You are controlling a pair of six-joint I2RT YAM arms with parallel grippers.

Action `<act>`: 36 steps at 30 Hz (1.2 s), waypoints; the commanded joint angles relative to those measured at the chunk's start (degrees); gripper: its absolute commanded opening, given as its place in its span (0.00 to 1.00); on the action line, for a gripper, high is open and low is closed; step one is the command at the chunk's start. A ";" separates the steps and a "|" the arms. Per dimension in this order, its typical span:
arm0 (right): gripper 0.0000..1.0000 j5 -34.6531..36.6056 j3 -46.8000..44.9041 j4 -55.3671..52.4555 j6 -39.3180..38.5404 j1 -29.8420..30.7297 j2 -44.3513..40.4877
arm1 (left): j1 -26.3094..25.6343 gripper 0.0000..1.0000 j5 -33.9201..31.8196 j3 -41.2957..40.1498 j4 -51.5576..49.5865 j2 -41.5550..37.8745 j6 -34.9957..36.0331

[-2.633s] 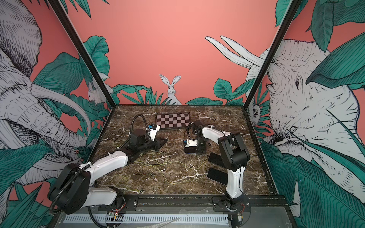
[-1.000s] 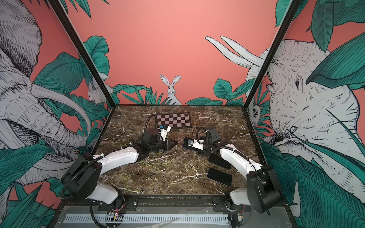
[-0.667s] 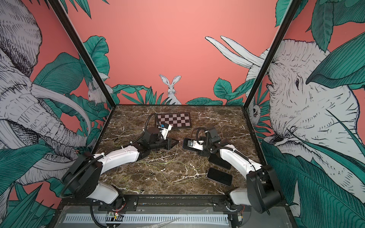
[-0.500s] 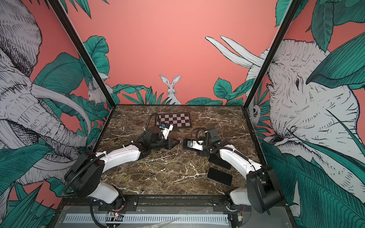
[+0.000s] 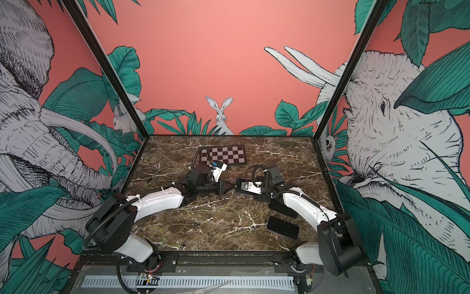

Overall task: Plug wired earphones into phones
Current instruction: Insert the wired earphone into the phone.

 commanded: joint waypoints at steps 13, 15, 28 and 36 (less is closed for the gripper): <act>0.64 0.53 -0.34 3.53 -2.24 0.52 -1.61 | -0.12 0.00 -5.72 0.83 -4.47 -4.88 5.04; 0.64 -0.02 -0.77 4.03 -2.34 0.60 -2.13 | -0.12 0.00 -5.45 1.03 -4.31 -4.54 4.75; 0.64 -0.71 -2.36 6.59 -2.78 1.26 -4.11 | -0.12 0.00 -3.84 1.25 -3.50 -3.39 3.67; 0.64 -0.61 -2.54 7.26 -3.11 1.85 -4.38 | -0.12 0.00 -3.33 1.43 -3.64 -3.21 3.74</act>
